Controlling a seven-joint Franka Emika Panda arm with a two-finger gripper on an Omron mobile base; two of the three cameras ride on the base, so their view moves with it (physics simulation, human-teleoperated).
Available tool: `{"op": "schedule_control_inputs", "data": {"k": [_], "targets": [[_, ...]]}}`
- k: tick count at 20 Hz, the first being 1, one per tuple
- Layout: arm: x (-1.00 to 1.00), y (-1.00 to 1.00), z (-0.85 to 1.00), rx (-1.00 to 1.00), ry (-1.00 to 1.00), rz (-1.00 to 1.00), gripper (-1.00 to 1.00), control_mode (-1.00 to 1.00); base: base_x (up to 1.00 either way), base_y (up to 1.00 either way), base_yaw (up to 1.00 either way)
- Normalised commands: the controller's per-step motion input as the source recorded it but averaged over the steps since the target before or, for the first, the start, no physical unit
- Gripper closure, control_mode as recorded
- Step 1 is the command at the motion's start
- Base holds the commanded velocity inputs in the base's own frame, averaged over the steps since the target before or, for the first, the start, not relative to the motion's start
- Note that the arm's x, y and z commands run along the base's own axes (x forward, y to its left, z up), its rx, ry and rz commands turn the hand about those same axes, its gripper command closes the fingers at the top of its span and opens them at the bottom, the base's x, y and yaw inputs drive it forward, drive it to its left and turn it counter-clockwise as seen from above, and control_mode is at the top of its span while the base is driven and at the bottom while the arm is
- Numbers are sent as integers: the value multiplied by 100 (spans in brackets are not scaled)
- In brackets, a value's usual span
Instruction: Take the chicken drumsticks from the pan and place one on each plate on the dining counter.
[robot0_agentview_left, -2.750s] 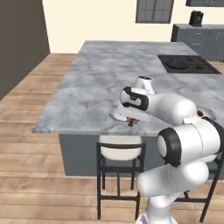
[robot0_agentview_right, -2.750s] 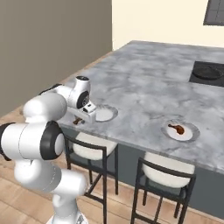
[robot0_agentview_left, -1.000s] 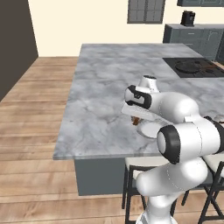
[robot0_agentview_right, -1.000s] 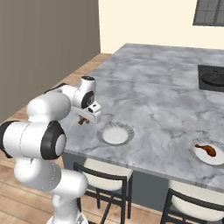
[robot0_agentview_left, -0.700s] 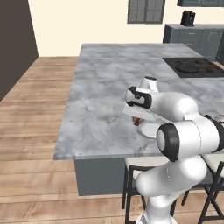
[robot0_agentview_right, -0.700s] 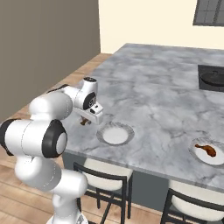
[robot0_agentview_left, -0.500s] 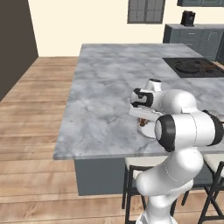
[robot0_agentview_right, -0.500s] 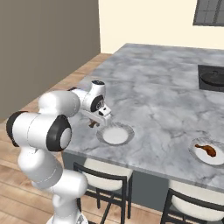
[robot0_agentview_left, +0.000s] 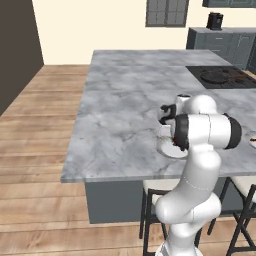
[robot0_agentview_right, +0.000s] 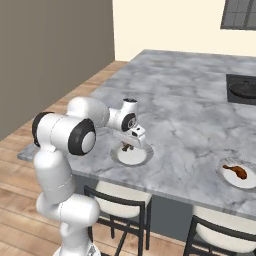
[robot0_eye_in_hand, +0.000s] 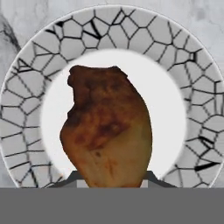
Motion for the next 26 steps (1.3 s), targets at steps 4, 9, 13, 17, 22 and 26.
{"op": "schedule_control_inputs", "data": {"k": [4,9,13,17,22,26], "targets": [[5,-26,-49,0,0,-11,100,-100,0,0,0],[21,-2,-38,0,0,-14,100,-100,0,0,0],[30,3,-25,0,7,-12,-100,-100,0,0,0],[19,2,-5,0,20,-4,-100,-100,0,0,0],[0,-5,20,0,1,2,-100,-100,0,0,0],[-9,-3,46,0,0,3,-100,-100,0,0,0]]}}
